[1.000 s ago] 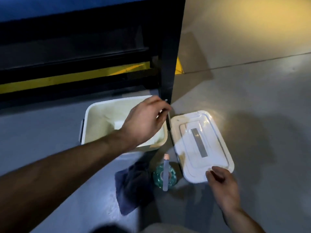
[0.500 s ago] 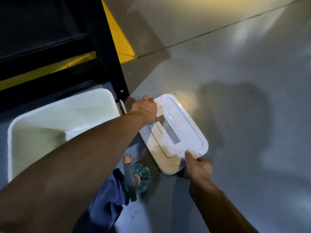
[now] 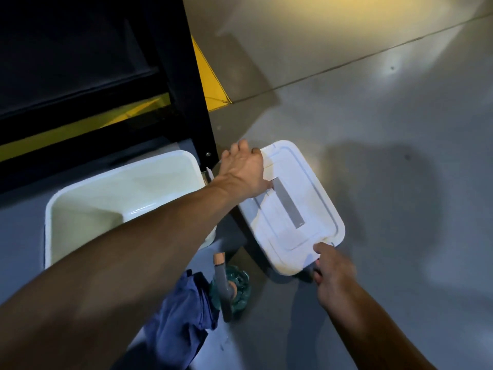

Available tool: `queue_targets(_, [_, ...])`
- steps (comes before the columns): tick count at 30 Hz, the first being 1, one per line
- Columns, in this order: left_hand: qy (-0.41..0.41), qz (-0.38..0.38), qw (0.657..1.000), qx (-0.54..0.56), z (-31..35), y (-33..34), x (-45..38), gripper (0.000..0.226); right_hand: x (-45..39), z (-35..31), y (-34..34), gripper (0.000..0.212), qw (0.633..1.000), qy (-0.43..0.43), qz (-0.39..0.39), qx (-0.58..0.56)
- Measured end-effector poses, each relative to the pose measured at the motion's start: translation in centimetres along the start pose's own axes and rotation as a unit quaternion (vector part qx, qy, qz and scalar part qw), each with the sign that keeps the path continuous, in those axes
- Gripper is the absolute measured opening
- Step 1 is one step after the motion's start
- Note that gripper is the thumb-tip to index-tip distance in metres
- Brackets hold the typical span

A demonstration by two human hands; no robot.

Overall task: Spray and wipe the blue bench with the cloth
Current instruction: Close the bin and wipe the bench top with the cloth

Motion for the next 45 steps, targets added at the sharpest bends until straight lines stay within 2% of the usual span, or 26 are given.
queue_targets(4, [0.001, 0.053, 0.998, 0.031, 0.0, -3.7, 1.5, 0.094, 0.0, -4.0, -0.4, 0.008, 0.998, -0.059, -0.016, -0.006])
queue_targets(7, [-0.023, 0.077, 0.994, 0.073, -1.3, -6.4, 2.4, 0.093, 0.3, -7.1, 0.4, 0.017, 0.995, -0.088, -0.039, -0.028])
queue_targets(10, [-0.052, 0.019, 0.992, 0.114, -3.1, -5.7, 2.8, 0.085, 0.4, -9.3, 2.5, 0.021, 0.988, -0.099, -0.095, -0.074])
queue_targets(13, [-0.088, -0.044, 0.979, 0.181, -4.7, -3.2, 3.3, 0.069, 0.2, -9.9, 3.2, 0.025, 0.987, -0.108, -0.111, -0.033])
queue_targets(18, [-0.103, -0.063, 0.92, 0.373, -5.2, -3.6, 3.9, 0.031, -0.3, -9.9, 2.1, 0.023, 0.987, -0.134, -0.069, 0.051])
queue_targets(21, [-0.106, -0.048, 0.887, 0.446, -6.0, -5.4, 4.6, 0.023, -1.7, -10.2, 1.1, 0.062, 0.981, -0.17, -0.026, 0.09])
queue_targets(22, [-0.114, -0.042, 0.875, 0.468, -6.8, -6.0, 4.9, 0.022, -1.0, -11.0, 1.1, 0.067, 0.98, -0.175, -0.023, 0.094])
queue_targets(26, [-0.167, -0.002, 0.817, 0.552, -12.0, -9.1, 6.6, 0.019, 1.8, -14.4, 4.1, 0.041, 0.973, -0.197, -0.081, 0.09])
queue_targets(28, [-0.204, 0.023, 0.788, 0.581, -15.5, -10.5, 7.9, 0.023, 3.9, -16.7, 6.4, 0.036, 0.958, -0.247, -0.114, 0.088])
queue_targets(30, [-0.24, 0.044, 0.765, 0.596, -19.0, -11.3, 9.5, 0.027, 6.3, -18.5, 8.4, 0.029, 0.943, -0.289, -0.136, 0.096])
queue_targets(33, [-0.288, 0.083, 0.756, 0.582, -24.6, -11.8, 12.3, 0.026, 10.0, -19.4, 11.5, 0.017, 0.935, -0.297, -0.171, 0.092])
queue_targets(36, [-0.329, 0.115, 0.754, 0.557, -29.2, -11.1, 15.1, 0.025, 12.4, -18.9, 14.5, 0.02, 0.922, -0.311, -0.202, 0.106])
queue_targets(41, [-0.389, 0.14, 0.775, 0.477, -34.5, -9.3, 18.7, 0.033, 14.8, -17.4, 17.8, 0.027, 0.889, -0.345, -0.235, 0.188])
queue_targets(45, [-0.426, 0.125, 0.754, 0.483, -36.7, -6.5, 20.1, 0.027, 15.8, -16.6, 19.8, 0.029, 0.863, -0.371, -0.261, 0.223])
Point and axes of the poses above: each hand's wrist, its own x-axis away from the middle knuckle, its own y-axis out of the palm, z = x × y, the point moved 10 cm from there along -x, towards the middle knuckle, and after that the axes turned 14 degrees about -y, right-handed, at the moved point
